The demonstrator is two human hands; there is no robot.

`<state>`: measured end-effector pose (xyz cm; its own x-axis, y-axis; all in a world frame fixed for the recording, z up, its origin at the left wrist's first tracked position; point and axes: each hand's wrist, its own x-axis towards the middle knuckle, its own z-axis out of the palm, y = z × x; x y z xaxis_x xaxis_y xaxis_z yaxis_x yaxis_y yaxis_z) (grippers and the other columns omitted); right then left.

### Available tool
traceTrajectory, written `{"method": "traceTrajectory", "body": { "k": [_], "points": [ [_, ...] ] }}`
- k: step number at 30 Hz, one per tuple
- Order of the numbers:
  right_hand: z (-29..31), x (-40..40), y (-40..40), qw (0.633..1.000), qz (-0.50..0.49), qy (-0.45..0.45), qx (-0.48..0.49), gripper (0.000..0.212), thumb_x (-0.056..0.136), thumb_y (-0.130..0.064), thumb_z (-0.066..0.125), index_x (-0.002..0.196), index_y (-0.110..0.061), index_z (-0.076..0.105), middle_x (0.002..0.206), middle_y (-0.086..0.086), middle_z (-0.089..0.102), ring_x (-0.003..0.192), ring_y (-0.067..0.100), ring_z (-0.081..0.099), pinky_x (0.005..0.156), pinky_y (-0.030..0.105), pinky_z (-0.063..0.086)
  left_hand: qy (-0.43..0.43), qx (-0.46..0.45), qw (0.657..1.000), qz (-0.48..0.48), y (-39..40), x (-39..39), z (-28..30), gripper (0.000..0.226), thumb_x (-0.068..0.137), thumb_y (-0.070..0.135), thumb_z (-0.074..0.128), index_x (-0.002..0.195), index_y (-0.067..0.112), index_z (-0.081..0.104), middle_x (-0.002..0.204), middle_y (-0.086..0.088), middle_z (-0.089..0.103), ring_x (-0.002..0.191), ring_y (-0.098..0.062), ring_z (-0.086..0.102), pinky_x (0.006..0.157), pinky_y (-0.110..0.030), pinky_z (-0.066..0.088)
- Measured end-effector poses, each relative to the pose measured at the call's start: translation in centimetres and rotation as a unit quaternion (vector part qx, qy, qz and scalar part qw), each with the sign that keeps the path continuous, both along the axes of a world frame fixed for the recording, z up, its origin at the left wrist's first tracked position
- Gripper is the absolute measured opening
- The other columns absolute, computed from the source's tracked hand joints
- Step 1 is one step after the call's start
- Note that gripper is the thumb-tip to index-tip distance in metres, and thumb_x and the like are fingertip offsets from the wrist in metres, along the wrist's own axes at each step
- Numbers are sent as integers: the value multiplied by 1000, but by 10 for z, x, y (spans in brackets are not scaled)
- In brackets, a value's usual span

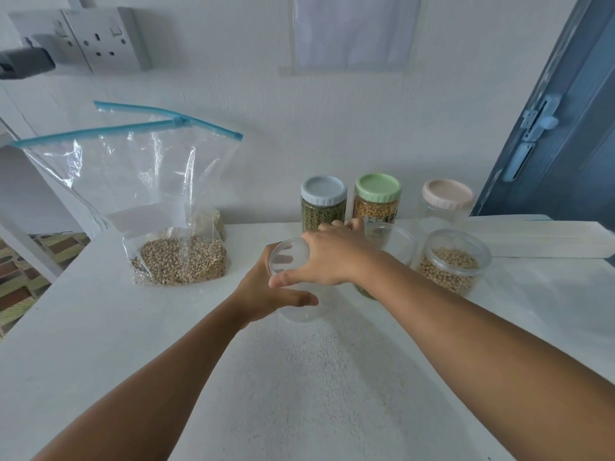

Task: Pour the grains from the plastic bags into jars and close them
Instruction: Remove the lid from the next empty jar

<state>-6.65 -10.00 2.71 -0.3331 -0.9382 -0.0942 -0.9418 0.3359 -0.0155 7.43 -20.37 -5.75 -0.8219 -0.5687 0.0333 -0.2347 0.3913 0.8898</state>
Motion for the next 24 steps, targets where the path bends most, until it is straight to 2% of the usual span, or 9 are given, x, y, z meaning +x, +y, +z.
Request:
{"method": "traceTrajectory", "body": {
  "k": [3, 6, 8, 13, 15, 17, 19, 21, 24],
  "points": [
    [-5, 7, 0, 999, -12, 16, -41, 98, 64, -102, 44, 119, -23, 61, 114, -2, 60, 111, 25, 51, 99, 51, 30, -2, 6, 1000, 0, 0, -1, 0, 100, 55, 39, 101, 131, 53, 38, 135, 15, 48, 130, -10, 52, 103, -35, 51],
    [-10, 4, 0, 998, -15, -8, -59, 101, 63, -99, 49, 132, -25, 57, 120, -5, 58, 115, 23, 50, 98, 49, 30, -2, 16, 1000, 4, 1, -1, -1, 101, 57, 34, 101, 137, 43, 38, 133, 15, 48, 129, -9, 51, 100, -34, 51],
    [-10, -1, 0, 998, -2, -13, -61, 103, 63, -98, 51, 137, -26, 56, 121, -7, 56, 116, 21, 48, 99, 47, 29, -3, 23, 1000, 11, 3, -1, -2, 105, 52, 40, 99, 139, 41, 39, 133, 15, 49, 127, -8, 51, 102, -37, 52],
    [-8, -17, 1, 996, 49, -70, -14, 111, 64, -96, 54, 157, -39, 35, 152, -7, 44, 137, 20, 35, 110, 48, 22, 1, 25, 1000, 6, 4, 0, -2, 109, 54, 37, 101, 143, 37, 39, 136, 20, 47, 128, 2, 48, 109, -39, 48],
    [-5, -18, 3, 996, 52, -72, 9, 112, 67, -98, 50, 161, -40, 28, 160, -4, 37, 144, 21, 28, 115, 49, 16, -2, 25, 1000, -2, 4, 2, 0, 109, 55, 35, 102, 143, 39, 38, 136, 19, 47, 129, -2, 49, 107, -38, 49],
    [-1, -15, 6, 997, 38, -59, 11, 111, 69, -100, 45, 159, -37, 33, 158, -1, 39, 143, 24, 29, 116, 50, 16, -8, 34, 999, -12, 2, 5, 2, 119, 54, 34, 103, 148, 39, 32, 135, 16, 47, 128, -9, 53, 99, -33, 53],
    [1, -10, 6, 999, 18, -44, 1, 109, 67, -102, 43, 151, -32, 45, 149, 1, 45, 135, 25, 35, 113, 51, 21, -15, 49, 999, -15, -3, 8, 5, 132, 52, 31, 104, 155, 42, 22, 136, 17, 47, 125, -8, 54, 92, -26, 53],
    [-1, -6, 6, 999, 7, -36, -8, 109, 64, -102, 46, 147, -31, 49, 142, -1, 48, 129, 25, 38, 110, 52, 24, -15, 48, 999, -15, -7, 10, 7, 138, 49, 32, 106, 156, 46, 20, 139, 19, 48, 127, -5, 51, 96, -31, 53],
    [-6, -5, 5, 999, 7, -49, -16, 108, 65, -98, 53, 150, -33, 45, 140, -4, 47, 129, 25, 38, 110, 52, 25, -21, 46, 999, -12, -8, 10, 4, 128, 50, 33, 106, 151, 44, 30, 139, 13, 52, 129, -7, 51, 102, -37, 51]
  ]
}}
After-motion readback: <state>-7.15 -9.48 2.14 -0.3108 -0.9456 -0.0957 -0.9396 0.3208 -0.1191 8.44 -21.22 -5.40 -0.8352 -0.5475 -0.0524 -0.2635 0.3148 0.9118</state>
